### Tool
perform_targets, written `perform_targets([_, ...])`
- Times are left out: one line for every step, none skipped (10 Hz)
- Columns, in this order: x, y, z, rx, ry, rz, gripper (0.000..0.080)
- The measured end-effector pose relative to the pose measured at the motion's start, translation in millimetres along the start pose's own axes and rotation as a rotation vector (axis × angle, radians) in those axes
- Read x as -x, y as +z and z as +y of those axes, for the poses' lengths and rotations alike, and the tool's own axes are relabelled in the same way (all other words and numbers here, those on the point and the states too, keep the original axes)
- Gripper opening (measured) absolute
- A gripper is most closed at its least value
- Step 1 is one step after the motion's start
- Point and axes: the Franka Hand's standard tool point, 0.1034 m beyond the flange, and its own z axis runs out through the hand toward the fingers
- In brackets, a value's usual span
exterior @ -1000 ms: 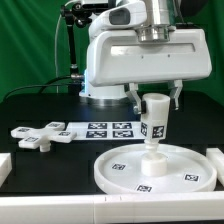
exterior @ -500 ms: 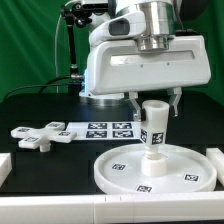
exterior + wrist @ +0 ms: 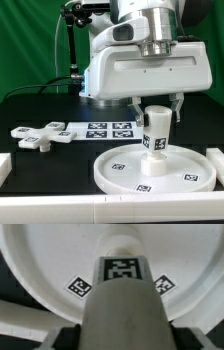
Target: Assemble round table
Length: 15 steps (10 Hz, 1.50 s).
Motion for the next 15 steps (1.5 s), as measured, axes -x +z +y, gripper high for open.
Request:
perform_targets([0.2, 2.8, 2.3, 0.008, -0.005, 0.013, 0.0409])
perform_targets([-1.2, 3.8, 4.7, 0.022, -0.01, 0.038, 0.0409])
perform_targets([-1.2, 3.9, 5.9, 0.032, -0.009, 0.056, 0.0409])
perform_targets([-0.3, 3.7, 6.0, 0.043, -0.009, 0.076, 0.0409])
perform_targets([0.0, 3.4, 5.2, 0.055, -0.01, 0.101, 0.0409])
perform_targets([-0.2, 3.2, 5.3, 0.057, -0.01, 0.104, 0.0409])
perform_targets([-0.3, 3.2, 5.5, 0.057, -0.01, 0.104, 0.0409])
perform_targets([-0.9, 2.2, 5.8, 0.056, -0.012, 0.102, 0.051])
perform_targets([-3.2, -1.5, 6.7, 0.056, -0.012, 0.102, 0.0605])
perform_targets([-5.9, -5.9, 8.3, 0.059, -0.015, 0.106, 0.064])
perform_targets([-7.9, -9.9, 11.1, 0.063, -0.014, 0.111, 0.064])
perform_targets([-8.8, -14.3, 14.1, 0.062, -0.013, 0.105, 0.0647])
perform_targets([-11.0, -21.6, 16.7, 0.059, -0.011, 0.097, 0.0647])
perform_targets([-13.4, -26.6, 18.2, 0.059, -0.011, 0.097, 0.0648])
perform_targets([-11.6, -23.7, 17.4, 0.058, -0.01, 0.094, 0.0648])
